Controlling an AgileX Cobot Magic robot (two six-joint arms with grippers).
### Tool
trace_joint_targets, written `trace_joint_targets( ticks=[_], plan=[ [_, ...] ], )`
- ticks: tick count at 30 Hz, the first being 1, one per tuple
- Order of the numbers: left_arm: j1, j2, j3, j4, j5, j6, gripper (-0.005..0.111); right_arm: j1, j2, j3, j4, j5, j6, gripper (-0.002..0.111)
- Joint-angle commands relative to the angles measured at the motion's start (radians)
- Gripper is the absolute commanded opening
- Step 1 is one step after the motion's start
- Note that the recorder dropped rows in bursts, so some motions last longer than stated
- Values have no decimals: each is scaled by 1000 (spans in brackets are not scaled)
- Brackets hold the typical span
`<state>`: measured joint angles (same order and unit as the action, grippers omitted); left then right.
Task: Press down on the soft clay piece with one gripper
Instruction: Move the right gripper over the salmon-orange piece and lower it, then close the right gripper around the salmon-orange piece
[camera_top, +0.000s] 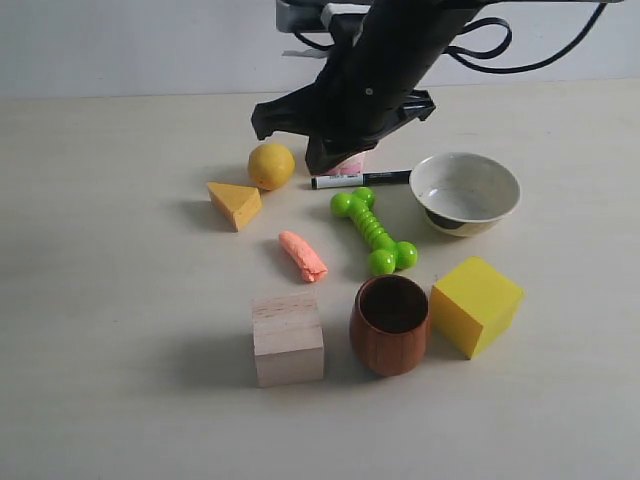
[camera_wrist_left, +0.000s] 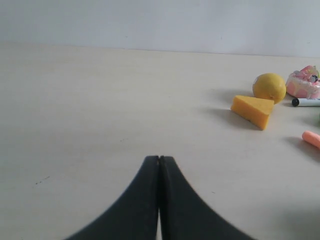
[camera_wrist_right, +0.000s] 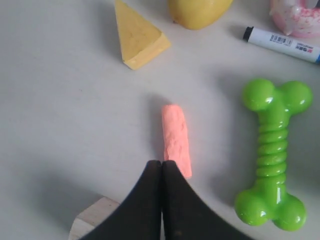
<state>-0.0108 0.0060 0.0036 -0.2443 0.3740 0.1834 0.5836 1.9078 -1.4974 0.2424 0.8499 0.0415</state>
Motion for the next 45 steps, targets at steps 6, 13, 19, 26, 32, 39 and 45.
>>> trace_joint_targets(
  ticks=[6,13,19,26,32,39,45],
  plan=[
    [2,-6,-4,-2,-9,-3,0,4,156,-186,-43,132,58,0],
    [2,-6,-4,-2,-9,-3,0,4,242,-260,-60,176,76,0],
    [2,-6,-4,-2,-9,-3,0,4,303,-278,-60,182,82,0],
    [2,-6,-4,-2,-9,-3,0,4,339,-278,-52,180,82,0],
    [2,-6,-4,-2,-9,-3,0,14,374,-332,-41,199,82,0],
    [2,-6,-4,-2,-9,-3,0,36,399,-348,-65,249,82,0],
    [2,-6,-4,-2,-9,-3,0,38,426,-348,-63,255,82,0]
  ],
)
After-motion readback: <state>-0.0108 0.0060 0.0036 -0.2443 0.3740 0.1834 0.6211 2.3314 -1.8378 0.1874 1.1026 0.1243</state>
